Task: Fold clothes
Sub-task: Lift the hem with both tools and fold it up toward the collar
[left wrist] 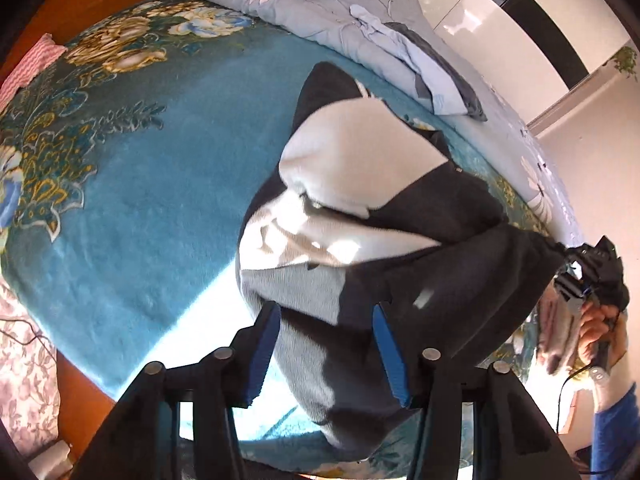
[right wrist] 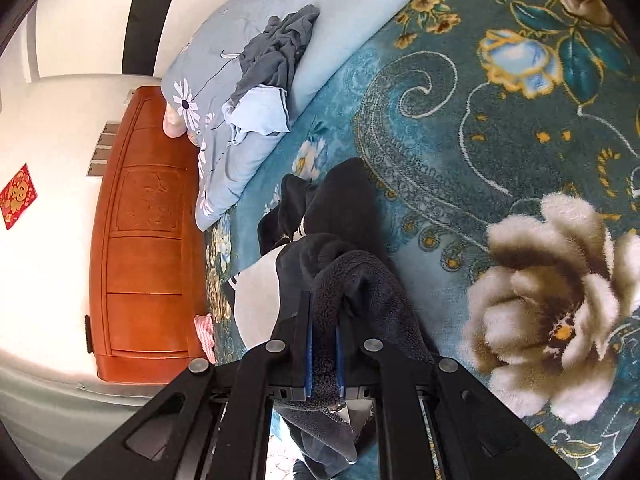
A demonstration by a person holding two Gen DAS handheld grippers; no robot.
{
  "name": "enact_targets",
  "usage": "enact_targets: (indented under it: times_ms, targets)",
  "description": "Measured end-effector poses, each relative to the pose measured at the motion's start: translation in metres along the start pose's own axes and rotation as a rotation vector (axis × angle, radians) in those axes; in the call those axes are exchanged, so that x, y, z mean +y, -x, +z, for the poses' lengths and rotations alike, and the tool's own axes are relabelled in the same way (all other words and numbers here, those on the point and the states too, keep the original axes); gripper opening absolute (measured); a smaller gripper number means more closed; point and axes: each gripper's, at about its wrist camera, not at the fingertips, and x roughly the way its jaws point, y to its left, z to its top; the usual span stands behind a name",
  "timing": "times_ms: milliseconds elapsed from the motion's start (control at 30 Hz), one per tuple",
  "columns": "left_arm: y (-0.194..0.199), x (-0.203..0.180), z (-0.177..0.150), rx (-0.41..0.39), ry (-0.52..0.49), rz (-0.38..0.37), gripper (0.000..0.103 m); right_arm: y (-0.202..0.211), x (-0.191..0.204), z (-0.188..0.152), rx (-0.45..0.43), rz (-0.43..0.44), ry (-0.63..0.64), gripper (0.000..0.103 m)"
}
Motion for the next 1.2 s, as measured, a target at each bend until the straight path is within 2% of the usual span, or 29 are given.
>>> enact_targets:
  times_ms: [67, 133, 300, 367, 433, 467, 500, 533, 600, 767, 867, 933, 1000, 1067, 1133, 1200]
  targets:
    - [-0.015, 0.01, -0.02, 0.061, 0.083, -0.009, 0.055, 0.001, -0.004, -0.004, -0.002, 0.01, -0.01, 0.01]
    - [-0.029, 0.017, -0.035, 0.131, 0.148, -0.055, 0.055, 0.002, -0.007, -0.009, -0.002, 0.018, -0.018, 0.01]
    - [-0.052, 0.023, -0.062, 0.247, 0.249, -0.121, 0.055, 0.009, -0.017, -0.022, -0.012, 0.044, -0.041, 0.011]
    - [-0.06, 0.02, -0.072, 0.291, 0.257, -0.172, 0.053, 0.012, -0.021, -0.028, -0.011, 0.047, -0.046, 0.011]
    - [-0.064, 0.015, -0.077, 0.316, 0.241, -0.167, 0.051, 0.015, -0.025, -0.034, -0.01, 0.049, -0.051, 0.011]
    - [-0.065, 0.014, -0.078, 0.32, 0.232, -0.159, 0.042, 0.017, -0.027, -0.036, -0.009, 0.05, -0.054, 0.011]
    - [-0.064, 0.014, -0.077, 0.316, 0.231, -0.151, 0.035, 0.019, -0.03, -0.039, -0.009, 0.051, -0.056, 0.011]
    - [-0.063, 0.016, -0.076, 0.308, 0.24, -0.151, 0.02, 0.02, -0.031, -0.041, -0.009, 0.052, -0.061, 0.011]
    - [-0.055, 0.023, -0.073, 0.278, 0.278, -0.172, 0.013, 0.024, -0.034, -0.044, -0.009, 0.052, -0.067, 0.011]
    - [0.01, 0.057, -0.048, 0.095, 0.413, -0.325, 0.011, 0.041, -0.028, -0.055, -0.002, 0.034, -0.012, 0.011]
    - [0.063, 0.081, -0.037, -0.024, 0.451, -0.342, 0.011, 0.053, -0.016, -0.08, 0.09, 0.062, 0.091, 0.01]
    - [0.085, 0.096, -0.032, -0.067, 0.491, -0.355, 0.011, 0.059, -0.012, -0.101, 0.153, 0.076, 0.142, 0.01]
    - [0.087, 0.103, -0.016, -0.078, 0.503, -0.357, 0.011, 0.063, -0.011, -0.12, 0.201, 0.096, 0.161, 0.01]
    - [0.081, 0.102, 0.012, -0.077, 0.479, -0.35, 0.011, 0.062, -0.01, -0.125, 0.209, 0.129, 0.157, 0.01]
    - [0.069, 0.092, 0.049, -0.079, 0.454, -0.366, 0.011, 0.054, -0.001, -0.115, 0.192, 0.163, 0.159, 0.01]
    - [0.059, 0.084, 0.091, -0.091, 0.426, -0.376, 0.011, 0.044, 0.012, -0.093, 0.158, 0.188, 0.15, 0.01]
